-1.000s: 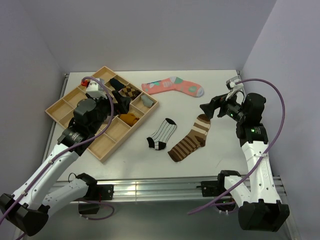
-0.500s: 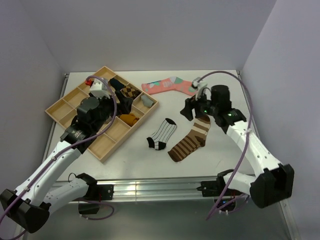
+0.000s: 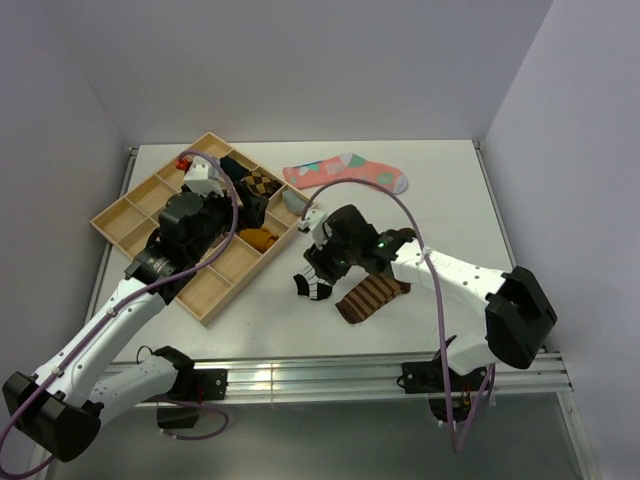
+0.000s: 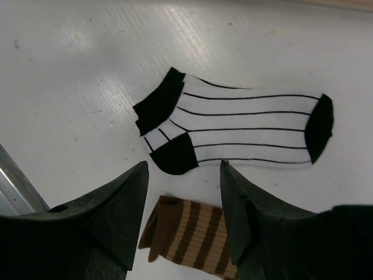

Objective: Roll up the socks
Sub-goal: Roll the sock at the center of the board.

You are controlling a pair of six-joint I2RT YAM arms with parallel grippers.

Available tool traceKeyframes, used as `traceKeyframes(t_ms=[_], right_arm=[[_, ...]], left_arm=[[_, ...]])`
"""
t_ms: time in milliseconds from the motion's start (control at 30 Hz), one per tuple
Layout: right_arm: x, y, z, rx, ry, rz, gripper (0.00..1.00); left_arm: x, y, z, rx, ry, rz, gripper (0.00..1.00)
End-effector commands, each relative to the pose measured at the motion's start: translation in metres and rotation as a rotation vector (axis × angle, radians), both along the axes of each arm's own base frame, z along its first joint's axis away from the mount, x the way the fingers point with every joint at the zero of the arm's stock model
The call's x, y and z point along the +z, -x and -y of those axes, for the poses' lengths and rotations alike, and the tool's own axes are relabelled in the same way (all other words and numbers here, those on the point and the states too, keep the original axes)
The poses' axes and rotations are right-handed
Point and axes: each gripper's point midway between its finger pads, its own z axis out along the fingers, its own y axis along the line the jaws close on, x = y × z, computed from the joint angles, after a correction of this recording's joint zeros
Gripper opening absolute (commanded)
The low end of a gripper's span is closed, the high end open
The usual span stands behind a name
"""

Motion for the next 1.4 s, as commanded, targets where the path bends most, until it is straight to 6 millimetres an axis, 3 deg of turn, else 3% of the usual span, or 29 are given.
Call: traceKeyframes(t_ms=[0, 167, 633, 933, 1200, 1300, 1367], right_arm=[[-0.001, -0.005, -0.018, 0.021, 0.028, 0.054, 0.59], [-0.035, 0.018, -0.043, 0.107, 0.112, 0.022, 0.52], [-0.059, 0.028, -0.064, 0.145, 0.16, 0.021, 0.45], [-0.079, 0.028, -0.063, 0.142, 0.199, 0.011, 0.43], [-0.108, 0.028, -0.053, 0.165, 0.281, -0.005, 0.43], [-0.11, 0.031, -0.049, 0.198, 0.299, -0.018, 0.4], [-0.099, 0.033, -0.046, 0.232, 0.27, -0.03, 0.32]], left_arm=[[0.013, 0.001, -0.003, 0.007, 0.004, 0.036, 1.0], [0.014, 0.001, -0.008, 0.026, -0.001, 0.042, 0.99], [0.005, -0.003, -0.005, 0.025, -0.011, 0.013, 0.99], [0.004, -0.003, -0.003, 0.017, -0.008, 0.009, 0.99], [-0.001, -0.006, -0.001, 0.017, -0.016, -0.004, 0.99], [-0.005, -0.007, -0.006, 0.051, -0.016, -0.018, 1.0], [-0.01, -0.008, -0.011, 0.098, 0.022, -0.032, 0.99]])
